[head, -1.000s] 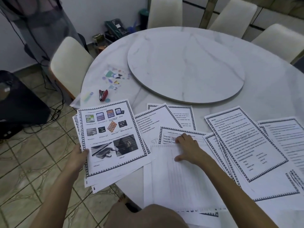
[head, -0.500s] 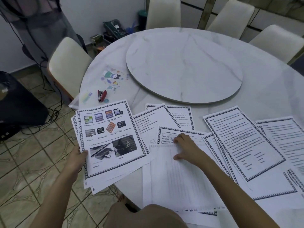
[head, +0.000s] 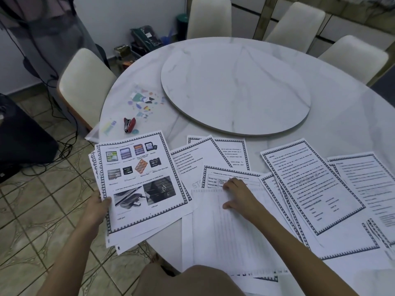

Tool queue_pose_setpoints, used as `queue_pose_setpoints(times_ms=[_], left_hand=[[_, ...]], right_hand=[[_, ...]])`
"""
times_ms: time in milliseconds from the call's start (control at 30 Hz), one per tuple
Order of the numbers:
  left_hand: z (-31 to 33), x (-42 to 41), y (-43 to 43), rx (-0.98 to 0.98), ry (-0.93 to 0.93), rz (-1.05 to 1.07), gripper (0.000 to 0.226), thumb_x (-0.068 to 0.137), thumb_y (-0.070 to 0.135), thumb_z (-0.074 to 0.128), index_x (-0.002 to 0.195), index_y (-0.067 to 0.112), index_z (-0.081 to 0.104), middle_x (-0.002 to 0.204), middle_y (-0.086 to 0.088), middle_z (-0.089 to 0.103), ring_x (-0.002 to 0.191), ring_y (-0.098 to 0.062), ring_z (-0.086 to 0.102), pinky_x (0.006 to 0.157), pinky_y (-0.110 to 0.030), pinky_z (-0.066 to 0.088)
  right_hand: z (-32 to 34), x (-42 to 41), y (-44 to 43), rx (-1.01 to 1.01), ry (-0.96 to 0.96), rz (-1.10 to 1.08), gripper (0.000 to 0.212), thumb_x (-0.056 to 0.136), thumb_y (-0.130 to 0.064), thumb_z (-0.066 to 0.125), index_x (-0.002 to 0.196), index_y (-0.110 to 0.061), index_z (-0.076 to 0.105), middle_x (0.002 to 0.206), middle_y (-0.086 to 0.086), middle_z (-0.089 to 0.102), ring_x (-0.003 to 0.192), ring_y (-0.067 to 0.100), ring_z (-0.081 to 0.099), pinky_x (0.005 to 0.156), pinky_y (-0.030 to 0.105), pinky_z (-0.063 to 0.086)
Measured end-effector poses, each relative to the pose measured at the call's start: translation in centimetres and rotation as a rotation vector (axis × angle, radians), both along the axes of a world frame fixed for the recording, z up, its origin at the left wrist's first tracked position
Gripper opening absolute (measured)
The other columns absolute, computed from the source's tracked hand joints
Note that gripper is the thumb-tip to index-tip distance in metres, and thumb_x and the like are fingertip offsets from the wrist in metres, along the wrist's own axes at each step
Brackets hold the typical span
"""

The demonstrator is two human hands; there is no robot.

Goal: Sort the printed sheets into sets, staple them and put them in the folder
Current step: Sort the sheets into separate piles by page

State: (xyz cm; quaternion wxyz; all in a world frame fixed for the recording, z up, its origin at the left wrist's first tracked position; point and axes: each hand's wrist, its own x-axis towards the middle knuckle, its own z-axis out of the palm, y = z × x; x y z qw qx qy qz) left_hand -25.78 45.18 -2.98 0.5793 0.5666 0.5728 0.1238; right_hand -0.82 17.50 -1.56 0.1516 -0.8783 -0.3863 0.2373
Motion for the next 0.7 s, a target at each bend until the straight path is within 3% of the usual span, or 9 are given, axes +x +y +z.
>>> queue_pose_setpoints(times_ms=[300, 433, 567, 700], left_hand=[[1.0, 0.4, -0.8, 0.016, 0.007, 0.021, 0.041, 0.098, 0.001, 0.035, 0.139, 0.005, 0.036, 0.141, -0.018, 0.042, 0.127, -0.037, 0.041, 0.102, -0.046, 0.032], [1.3, 0.6, -1.0, 0.024, 0.005, 0.021, 0.041, 0.098, 0.000, 0.034, 0.139, 0.004, 0.036, 0.142, -0.018, 0.041, 0.128, -0.037, 0.040, 0.103, -0.046, 0.031], [1.5, 0.6, -1.0, 0.028, 0.003, 0.008, 0.041, 0.098, 0.001, 0.034, 0.139, 0.005, 0.036, 0.142, -0.018, 0.042, 0.127, -0.037, 0.040, 0.102, -0.046, 0.032], [1.5, 0.5, -0.9, 0.035, 0.023, 0.002, 0.041, 0.098, 0.000, 0.035, 0.138, 0.004, 0.036, 0.140, -0.020, 0.043, 0.125, -0.038, 0.042, 0.100, -0.046, 0.034]], right_hand=[[0.0, 0.5, 0.4, -0.035, -0.005, 0.011, 0.052, 0.067, -0.023, 0.079, 0.111, -0.010, 0.054, 0.113, -0.002, 0.046, 0.101, 0.012, 0.036, 0.093, 0.027, 0.034], [0.1, 0.3, 0.4, -0.027, 0.001, 0.008, 0.044, 0.069, -0.023, 0.077, 0.106, -0.014, 0.055, 0.103, -0.004, 0.043, 0.095, 0.008, 0.032, 0.085, 0.026, 0.031], [0.3, -0.3, -0.1, -0.057, -0.027, 0.011, 0.031, 0.075, -0.028, 0.071, 0.099, -0.020, 0.053, 0.096, -0.006, 0.037, 0.094, 0.009, 0.030, 0.074, 0.024, 0.016], [1.5, -0.8, -0.2, -0.063, 0.005, 0.044, 0.024, 0.077, -0.022, 0.067, 0.092, -0.018, 0.049, 0.092, -0.004, 0.045, 0.083, 0.013, 0.040, 0.072, 0.027, 0.026]])
